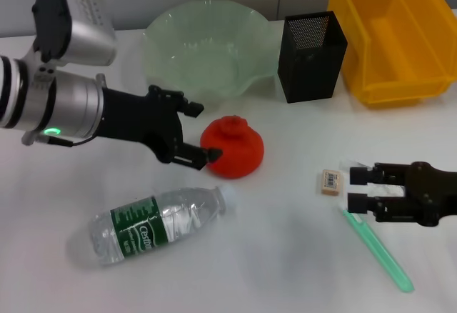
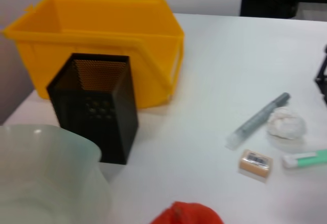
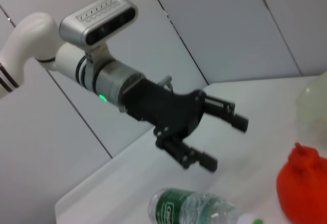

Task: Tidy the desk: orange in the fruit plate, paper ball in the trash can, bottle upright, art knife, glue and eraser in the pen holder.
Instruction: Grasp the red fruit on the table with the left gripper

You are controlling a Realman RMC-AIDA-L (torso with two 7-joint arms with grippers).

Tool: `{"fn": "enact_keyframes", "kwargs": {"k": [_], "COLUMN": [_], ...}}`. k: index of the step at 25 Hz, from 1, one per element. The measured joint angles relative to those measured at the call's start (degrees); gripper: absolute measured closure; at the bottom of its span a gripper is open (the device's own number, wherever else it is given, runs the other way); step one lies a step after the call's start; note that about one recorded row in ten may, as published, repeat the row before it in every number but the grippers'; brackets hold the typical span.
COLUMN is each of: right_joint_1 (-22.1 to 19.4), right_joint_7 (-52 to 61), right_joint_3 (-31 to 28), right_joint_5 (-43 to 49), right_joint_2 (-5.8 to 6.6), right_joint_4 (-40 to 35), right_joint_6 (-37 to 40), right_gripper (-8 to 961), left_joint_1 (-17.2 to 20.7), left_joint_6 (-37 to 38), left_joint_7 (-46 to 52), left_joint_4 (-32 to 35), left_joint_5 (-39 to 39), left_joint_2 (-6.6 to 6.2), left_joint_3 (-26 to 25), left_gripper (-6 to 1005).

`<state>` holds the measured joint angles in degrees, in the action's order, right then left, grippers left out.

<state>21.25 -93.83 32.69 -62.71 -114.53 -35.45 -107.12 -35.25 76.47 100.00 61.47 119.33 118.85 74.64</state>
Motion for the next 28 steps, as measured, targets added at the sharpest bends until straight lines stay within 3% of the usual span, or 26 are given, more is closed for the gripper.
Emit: {"fn": "enact_keyframes", "kwargs": {"k": [7,16,28], "right_joint_1": [-2.1,-2.4,-3.2], "right_joint_7": [0.2,0.2,-1.9], "right_joint_3": [-0.3,-0.6,-3.6], "right_joint_5": [0.1,0.0,-0.1], "right_joint_2": [0.61,1.22,0.69], "right_joint_4": [-1.1,-1.4,-2.9], "right_joint_6": [-0.1,-0.1,0.1], "right_gripper": [226,227,226], "left_joint_1": [-1.3,-3.1,-4.3], "left_joint_6": [-5.0,-6.1,-16.5], "left_joint_7": [1.5,3.3,4.0], "left_joint_4": [1.1,1.1,-0.1], "left_joint_5": [0.0,0.1,0.1], "left_joint_2": [-0.02,-0.02,0.24], "left_joint_3": [5.7,10.2,17.7], "left_gripper": [196,202,210]}}
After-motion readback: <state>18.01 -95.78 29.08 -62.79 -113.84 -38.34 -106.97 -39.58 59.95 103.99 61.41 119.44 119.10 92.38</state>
